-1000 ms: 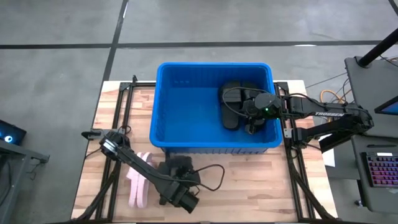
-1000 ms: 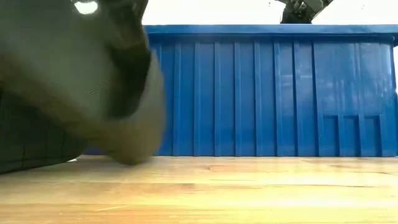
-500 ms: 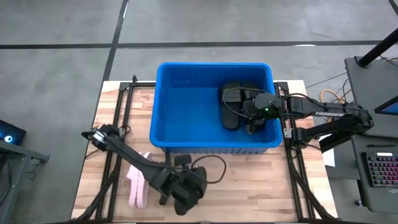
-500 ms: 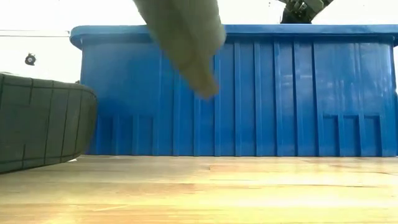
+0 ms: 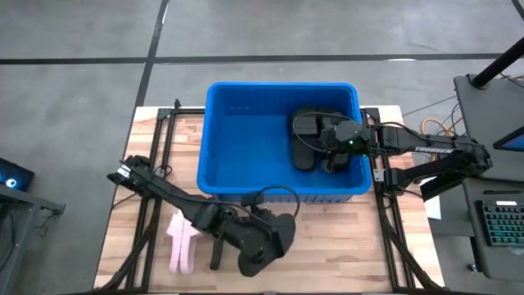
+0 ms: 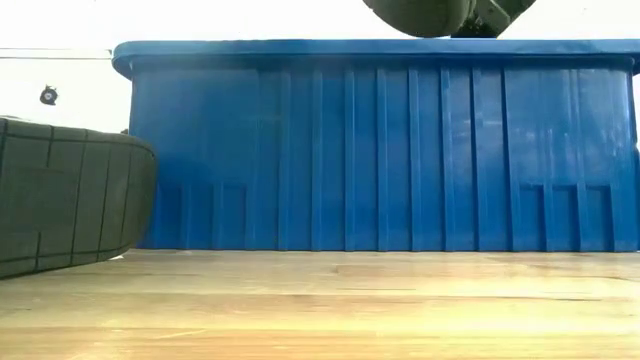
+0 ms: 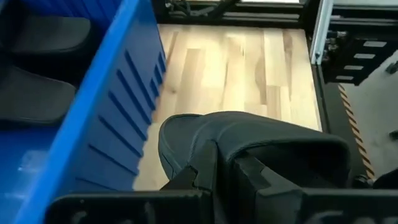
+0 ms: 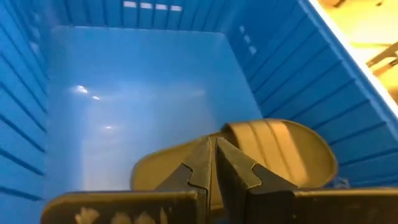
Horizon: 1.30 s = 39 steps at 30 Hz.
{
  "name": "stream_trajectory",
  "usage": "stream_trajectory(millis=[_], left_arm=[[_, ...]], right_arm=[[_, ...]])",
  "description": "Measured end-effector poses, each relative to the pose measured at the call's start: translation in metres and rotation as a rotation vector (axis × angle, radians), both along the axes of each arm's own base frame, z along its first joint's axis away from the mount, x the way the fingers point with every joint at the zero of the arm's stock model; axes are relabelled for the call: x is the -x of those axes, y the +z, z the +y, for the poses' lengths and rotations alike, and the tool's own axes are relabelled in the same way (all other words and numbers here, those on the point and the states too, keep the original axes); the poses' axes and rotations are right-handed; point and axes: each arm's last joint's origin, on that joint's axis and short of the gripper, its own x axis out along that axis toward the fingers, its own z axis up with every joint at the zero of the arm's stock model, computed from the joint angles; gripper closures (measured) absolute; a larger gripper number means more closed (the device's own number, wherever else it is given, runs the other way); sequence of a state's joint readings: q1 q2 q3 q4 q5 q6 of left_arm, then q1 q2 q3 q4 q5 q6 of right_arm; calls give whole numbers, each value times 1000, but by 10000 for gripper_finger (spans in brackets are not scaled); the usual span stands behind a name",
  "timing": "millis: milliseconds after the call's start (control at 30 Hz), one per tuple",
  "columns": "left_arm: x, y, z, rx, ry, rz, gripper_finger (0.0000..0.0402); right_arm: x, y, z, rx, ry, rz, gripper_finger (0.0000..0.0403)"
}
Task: Pick and place slides into bin
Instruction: Put the right black slide into the bin
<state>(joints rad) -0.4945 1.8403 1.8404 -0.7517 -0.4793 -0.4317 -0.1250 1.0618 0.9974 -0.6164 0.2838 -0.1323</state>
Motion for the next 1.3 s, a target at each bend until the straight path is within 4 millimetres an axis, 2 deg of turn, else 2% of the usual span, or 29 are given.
stream_trajectory(millis=[167,400,500,667,800,1033,1233,1300], left_arm=[[3,14,17,-66,-21,-22,398],[22,47,38,-136,112,-134,398],[30,61,47,-222,216,-206,398],[32,73,67,-380,454,-272,398],[26,72,91,-412,563,-264,398],[8,61,144,-423,733,-221,398],[-4,39,185,-460,709,-156,398],[-8,31,197,-466,683,-182,398]], right_arm=[[2,8,-1,16,-13,-19,390],[3,27,-1,15,-10,-82,390],[3,34,-1,16,-11,-109,390],[3,43,-1,20,-11,-140,390],[3,49,-1,11,-20,-166,390],[5,60,-1,-7,-46,-215,390],[9,76,-4,25,-166,-275,390],[11,81,-5,47,-199,-291,390]])
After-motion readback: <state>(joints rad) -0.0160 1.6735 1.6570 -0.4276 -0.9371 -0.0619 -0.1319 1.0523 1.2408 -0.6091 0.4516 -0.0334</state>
